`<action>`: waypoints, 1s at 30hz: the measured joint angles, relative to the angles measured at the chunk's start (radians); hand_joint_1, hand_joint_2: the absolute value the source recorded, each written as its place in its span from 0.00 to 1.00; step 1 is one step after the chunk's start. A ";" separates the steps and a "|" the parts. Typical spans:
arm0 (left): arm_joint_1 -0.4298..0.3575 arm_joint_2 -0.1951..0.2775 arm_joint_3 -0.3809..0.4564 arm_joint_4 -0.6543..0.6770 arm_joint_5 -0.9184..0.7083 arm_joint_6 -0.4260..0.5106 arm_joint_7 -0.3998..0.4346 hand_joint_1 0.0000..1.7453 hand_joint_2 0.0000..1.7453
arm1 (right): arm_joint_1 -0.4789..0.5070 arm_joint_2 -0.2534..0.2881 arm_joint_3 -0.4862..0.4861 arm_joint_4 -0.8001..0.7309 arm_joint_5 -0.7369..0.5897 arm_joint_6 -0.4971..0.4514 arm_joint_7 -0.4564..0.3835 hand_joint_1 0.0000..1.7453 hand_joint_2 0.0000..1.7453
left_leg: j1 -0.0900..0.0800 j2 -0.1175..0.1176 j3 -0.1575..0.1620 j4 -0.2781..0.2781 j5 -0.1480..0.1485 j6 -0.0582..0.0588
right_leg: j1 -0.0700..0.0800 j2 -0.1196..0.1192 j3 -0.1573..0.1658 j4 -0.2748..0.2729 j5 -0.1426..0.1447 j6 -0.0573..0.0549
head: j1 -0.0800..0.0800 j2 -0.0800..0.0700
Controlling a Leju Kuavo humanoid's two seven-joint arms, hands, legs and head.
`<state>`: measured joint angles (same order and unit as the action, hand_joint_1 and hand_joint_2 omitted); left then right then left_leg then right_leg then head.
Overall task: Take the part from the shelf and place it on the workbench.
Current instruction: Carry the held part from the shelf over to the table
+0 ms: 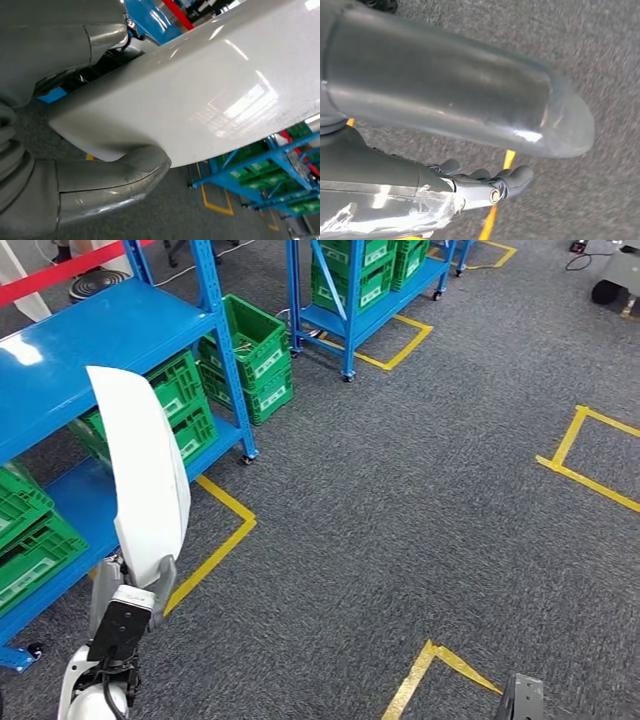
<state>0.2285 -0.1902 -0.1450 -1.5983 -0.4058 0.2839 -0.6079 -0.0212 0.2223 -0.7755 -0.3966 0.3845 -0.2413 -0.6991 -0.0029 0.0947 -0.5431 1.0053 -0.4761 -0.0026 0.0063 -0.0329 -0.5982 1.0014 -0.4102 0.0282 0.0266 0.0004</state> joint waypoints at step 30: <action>-0.021 0.019 -0.042 0.028 0.048 -0.012 0.015 1.00 1.00 | -0.013 -0.020 -0.098 0.011 0.114 0.025 0.007 0.00 0.00 | 0.005 0.004 -0.001 0.004 -0.001 -0.005 | -0.002 0.000 -0.020 0.022 -0.002 0.004 | 0.000 0.000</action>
<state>0.2079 -0.1710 -0.1869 -1.5705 -0.3574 0.2723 -0.5928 -0.0340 0.2023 -0.8731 -0.3855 0.4984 -0.2167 -0.6916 0.0024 0.0989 -0.5436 1.0090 -0.4766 -0.0079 0.0042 -0.0329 -0.6179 1.0236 -0.4118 0.0325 0.0265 0.0004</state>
